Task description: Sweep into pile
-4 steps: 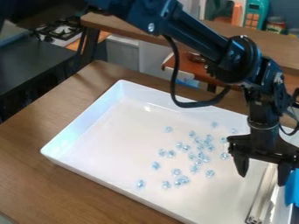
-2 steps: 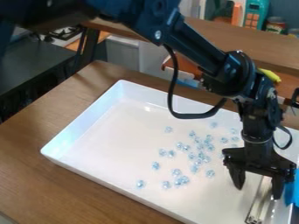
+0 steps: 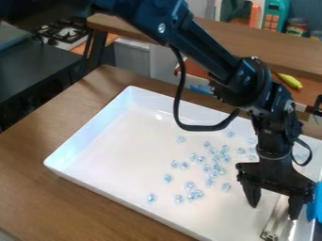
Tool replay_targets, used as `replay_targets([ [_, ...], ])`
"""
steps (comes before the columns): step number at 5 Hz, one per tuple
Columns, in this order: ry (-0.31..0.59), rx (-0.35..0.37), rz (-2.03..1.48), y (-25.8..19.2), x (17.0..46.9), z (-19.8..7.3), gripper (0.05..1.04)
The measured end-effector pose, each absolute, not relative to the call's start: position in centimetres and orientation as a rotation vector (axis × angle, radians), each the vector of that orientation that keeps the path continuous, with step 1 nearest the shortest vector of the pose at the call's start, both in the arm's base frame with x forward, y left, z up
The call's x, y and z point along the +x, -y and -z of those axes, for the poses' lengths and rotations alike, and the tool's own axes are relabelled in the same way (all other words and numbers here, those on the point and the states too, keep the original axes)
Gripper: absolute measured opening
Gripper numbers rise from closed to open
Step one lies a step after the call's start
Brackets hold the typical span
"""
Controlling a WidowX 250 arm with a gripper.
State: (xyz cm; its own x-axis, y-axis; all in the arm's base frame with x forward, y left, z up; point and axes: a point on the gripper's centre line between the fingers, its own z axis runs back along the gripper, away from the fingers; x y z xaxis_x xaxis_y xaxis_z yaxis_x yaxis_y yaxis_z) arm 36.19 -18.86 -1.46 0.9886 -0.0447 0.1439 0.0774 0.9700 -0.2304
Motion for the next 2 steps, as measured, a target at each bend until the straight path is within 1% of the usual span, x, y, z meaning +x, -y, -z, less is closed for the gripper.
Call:
replay_targets([
  [1, 0.171, -0.218, 0.070, 19.33, 36.27, 1.54, 0.714],
  [2, 0.176, -0.217, 0.070, 19.67, 36.44, 1.23, 0.420],
])
